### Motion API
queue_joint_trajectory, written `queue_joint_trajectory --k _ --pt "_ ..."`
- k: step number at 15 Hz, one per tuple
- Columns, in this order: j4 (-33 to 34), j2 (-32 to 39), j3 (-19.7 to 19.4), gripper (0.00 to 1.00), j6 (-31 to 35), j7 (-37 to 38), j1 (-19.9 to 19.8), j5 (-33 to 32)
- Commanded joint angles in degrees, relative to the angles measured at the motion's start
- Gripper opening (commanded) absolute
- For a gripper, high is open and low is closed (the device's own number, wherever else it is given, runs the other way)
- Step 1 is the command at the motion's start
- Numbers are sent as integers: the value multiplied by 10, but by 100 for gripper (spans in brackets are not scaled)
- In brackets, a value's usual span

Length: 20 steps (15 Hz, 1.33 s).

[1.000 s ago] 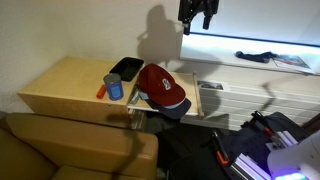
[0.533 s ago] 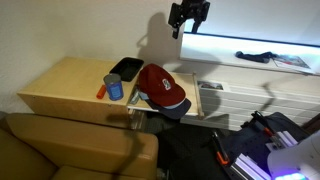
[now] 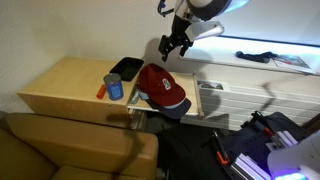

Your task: Pick up the caps on the sliding tray and put them on the window sill

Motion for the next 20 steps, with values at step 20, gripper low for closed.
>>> queue_joint_trajectory --k 20 --pt "27 189 -22 100 116 22 26 -10"
